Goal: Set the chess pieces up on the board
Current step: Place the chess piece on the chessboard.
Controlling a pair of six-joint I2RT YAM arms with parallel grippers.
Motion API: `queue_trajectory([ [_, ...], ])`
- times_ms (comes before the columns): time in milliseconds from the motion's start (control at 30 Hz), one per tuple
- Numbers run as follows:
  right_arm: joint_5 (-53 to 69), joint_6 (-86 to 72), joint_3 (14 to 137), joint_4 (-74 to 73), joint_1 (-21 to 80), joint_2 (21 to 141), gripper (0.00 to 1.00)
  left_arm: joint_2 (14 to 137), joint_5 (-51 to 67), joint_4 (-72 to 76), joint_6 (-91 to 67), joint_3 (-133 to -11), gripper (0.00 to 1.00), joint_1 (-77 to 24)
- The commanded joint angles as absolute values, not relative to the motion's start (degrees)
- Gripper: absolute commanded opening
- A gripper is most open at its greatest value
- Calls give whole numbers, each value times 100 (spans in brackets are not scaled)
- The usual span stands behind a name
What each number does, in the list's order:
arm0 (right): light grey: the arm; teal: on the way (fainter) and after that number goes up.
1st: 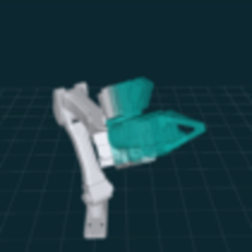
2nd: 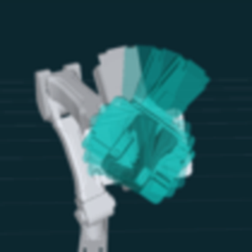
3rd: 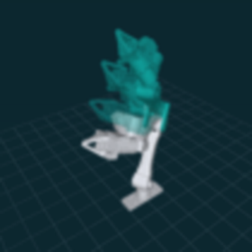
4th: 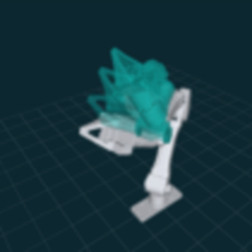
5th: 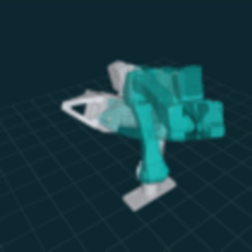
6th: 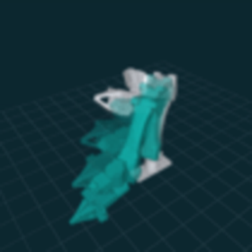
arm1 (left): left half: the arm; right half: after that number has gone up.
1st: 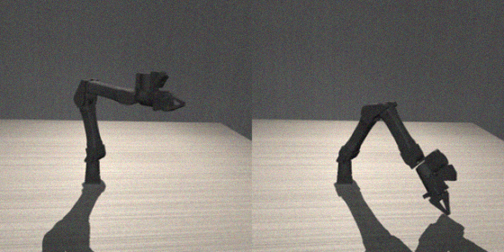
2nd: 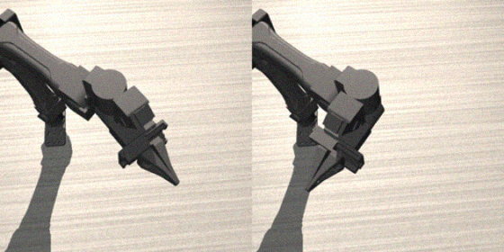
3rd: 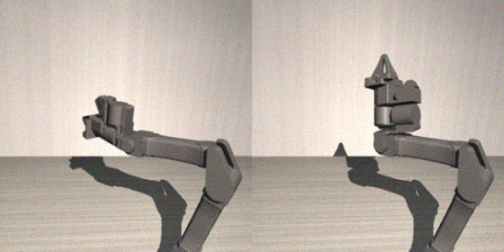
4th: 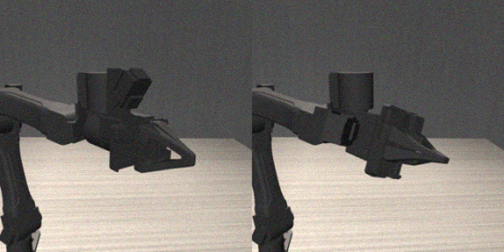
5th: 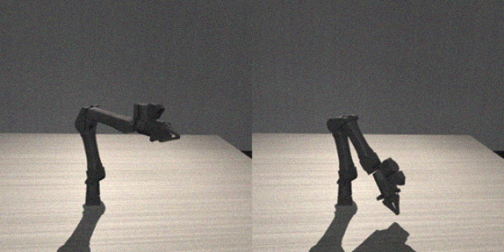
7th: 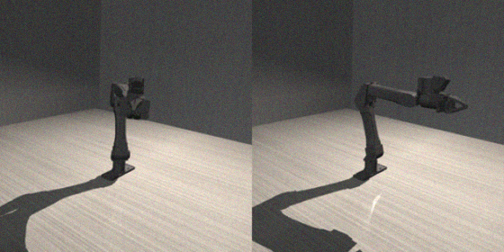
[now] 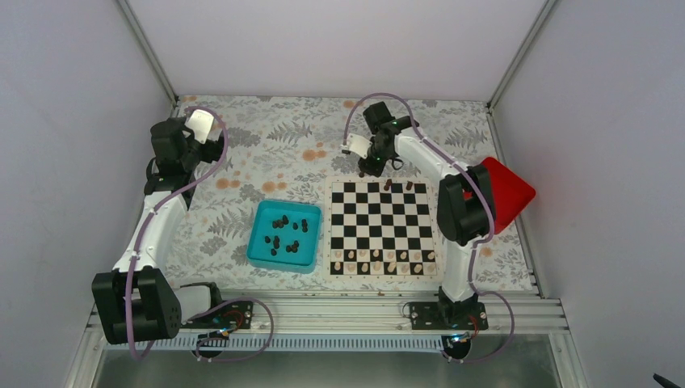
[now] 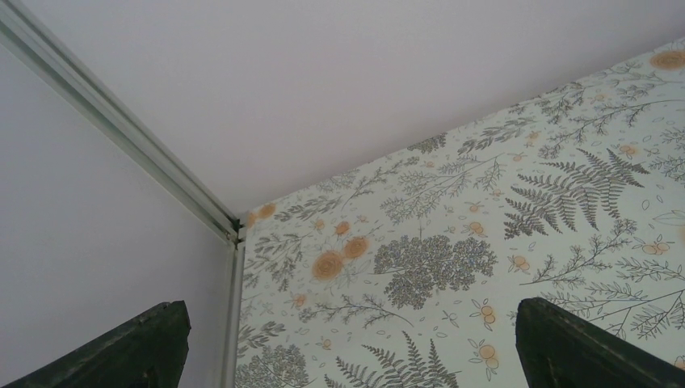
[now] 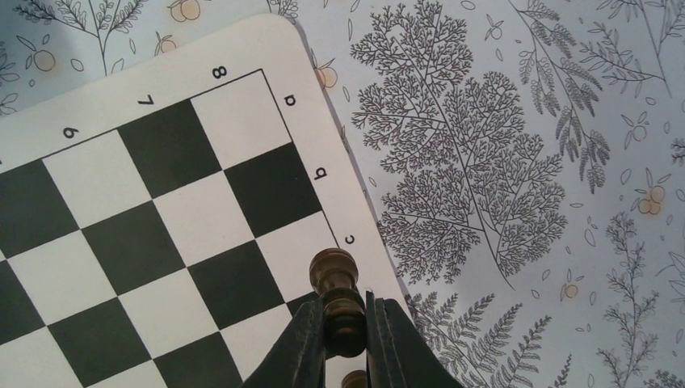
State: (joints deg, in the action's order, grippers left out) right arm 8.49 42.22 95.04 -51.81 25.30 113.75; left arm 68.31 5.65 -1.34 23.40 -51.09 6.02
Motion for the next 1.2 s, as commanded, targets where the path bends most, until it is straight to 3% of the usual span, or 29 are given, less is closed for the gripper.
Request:
queue_trajectory([
  [0, 976, 4300, 9332, -5046, 2454, 11522, 6, 6715, 615, 0, 2382, -5089, 100, 633],
  [533, 710, 4327, 8608, -4846, 2151, 11258, 6, 6719, 640, -33, 2373, -5104, 100, 631],
  [1167, 837, 4354, 8672, -4799, 2074, 11415, 7, 6761, 623, -27, 2391, -5132, 100, 633],
])
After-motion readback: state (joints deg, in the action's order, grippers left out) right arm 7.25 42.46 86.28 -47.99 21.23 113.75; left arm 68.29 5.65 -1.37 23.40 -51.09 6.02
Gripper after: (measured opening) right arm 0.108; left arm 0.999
